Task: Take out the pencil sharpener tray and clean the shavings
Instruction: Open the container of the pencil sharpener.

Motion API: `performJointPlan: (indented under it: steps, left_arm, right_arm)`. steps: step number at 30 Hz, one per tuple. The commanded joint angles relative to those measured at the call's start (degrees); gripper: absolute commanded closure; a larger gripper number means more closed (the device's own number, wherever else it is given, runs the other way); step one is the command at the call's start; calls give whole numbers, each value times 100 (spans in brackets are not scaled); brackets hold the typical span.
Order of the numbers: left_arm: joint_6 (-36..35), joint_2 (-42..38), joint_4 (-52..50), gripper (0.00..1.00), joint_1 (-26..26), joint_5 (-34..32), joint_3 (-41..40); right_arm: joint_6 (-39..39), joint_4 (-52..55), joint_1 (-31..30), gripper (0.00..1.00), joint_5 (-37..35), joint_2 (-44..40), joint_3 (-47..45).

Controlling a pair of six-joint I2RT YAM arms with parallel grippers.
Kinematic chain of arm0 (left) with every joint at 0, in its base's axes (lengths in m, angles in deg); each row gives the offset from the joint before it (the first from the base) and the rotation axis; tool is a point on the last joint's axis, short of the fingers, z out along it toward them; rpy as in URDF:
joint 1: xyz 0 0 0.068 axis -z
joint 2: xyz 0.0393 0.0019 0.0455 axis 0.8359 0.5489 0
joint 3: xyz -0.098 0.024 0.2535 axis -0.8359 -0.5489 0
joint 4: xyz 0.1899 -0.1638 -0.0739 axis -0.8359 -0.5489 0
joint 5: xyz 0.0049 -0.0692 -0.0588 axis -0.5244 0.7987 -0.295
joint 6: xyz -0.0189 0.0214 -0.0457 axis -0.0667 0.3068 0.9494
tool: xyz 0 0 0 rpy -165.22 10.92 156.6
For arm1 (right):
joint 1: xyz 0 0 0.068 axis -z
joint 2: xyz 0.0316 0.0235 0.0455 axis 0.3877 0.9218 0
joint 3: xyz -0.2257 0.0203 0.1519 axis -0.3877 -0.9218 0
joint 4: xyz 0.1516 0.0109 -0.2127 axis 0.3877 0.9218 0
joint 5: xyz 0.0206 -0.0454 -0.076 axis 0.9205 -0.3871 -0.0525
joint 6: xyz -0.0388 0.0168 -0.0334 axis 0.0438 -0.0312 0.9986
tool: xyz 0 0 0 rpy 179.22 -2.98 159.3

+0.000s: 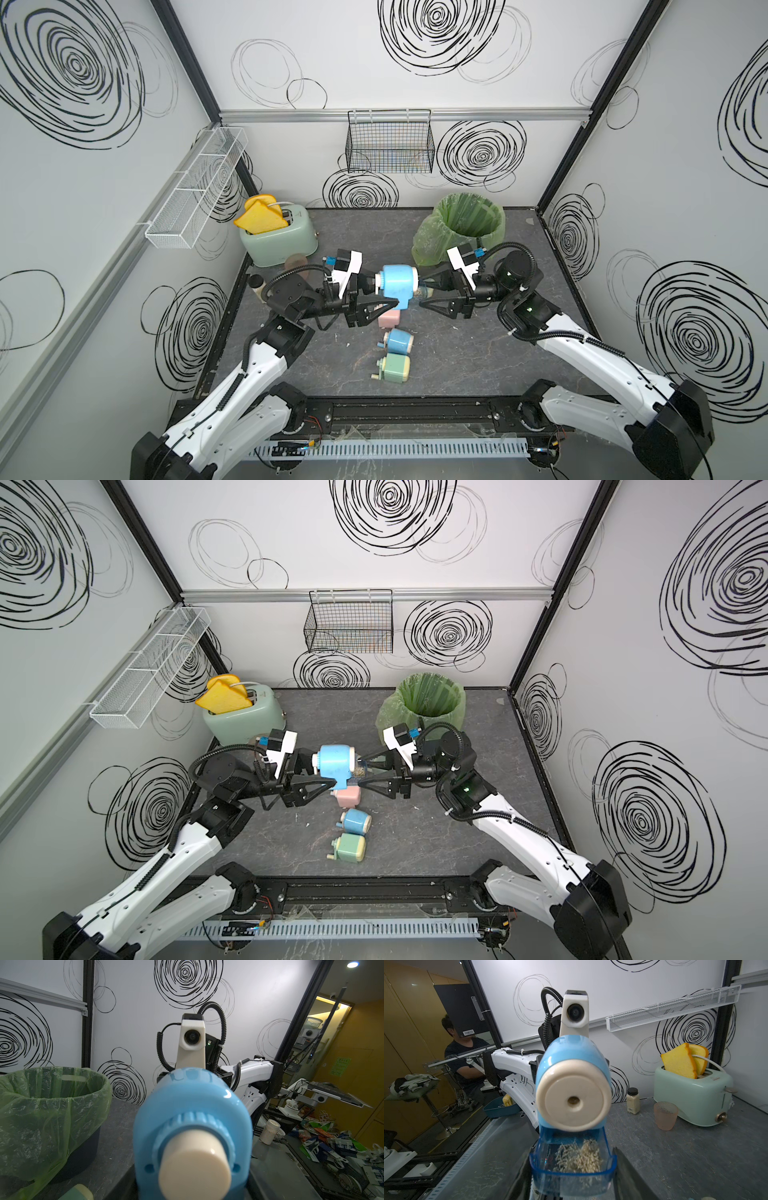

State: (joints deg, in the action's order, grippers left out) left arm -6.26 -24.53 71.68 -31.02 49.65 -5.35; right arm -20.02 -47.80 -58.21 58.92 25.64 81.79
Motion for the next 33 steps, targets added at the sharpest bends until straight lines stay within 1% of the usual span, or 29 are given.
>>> performJointPlan:
  steps: [1, 6, 12, 16, 23, 24, 25, 29, 33]
  left_arm:
    - [89, -124, 454, 73, -46, 97, -33]
    - [153, -107, 639, 74, -53, 92, -51]
    - [39, -109, 445, 74, -99, -278, 49]
    - [-77, -78, 70, 74, -144, -500, 192]
    - [-183, 47, 62, 74, -144, -625, 364]
    - [-191, 59, -61, 74, -155, -677, 414]
    - [-411, 75, -229, 74, -154, -734, 476]
    - [-798, 222, -976, 74, -199, -1204, 766]
    - [-986, 456, -1885, 74, -290, -1688, 1113]
  right_arm:
    - [145, 109, 160, 57, 208, -133, -91]
    - [183, 167, 205, 58, 276, -134, -59]
    - [444, 502, 282, 59, 265, -178, 11]
    - [716, 870, 358, 60, 255, -151, 116]
    - [888, 1113, 668, 60, 202, -198, 86]
    - [910, 1162, 732, 60, 107, -217, 106]
    - [990, 1287, 795, 60, -67, -237, 138]
    - [1660, 2147, 1007, 59, -847, -191, 525]
    - [2144, 2781, 1193, 59, -1853, 85, 975]
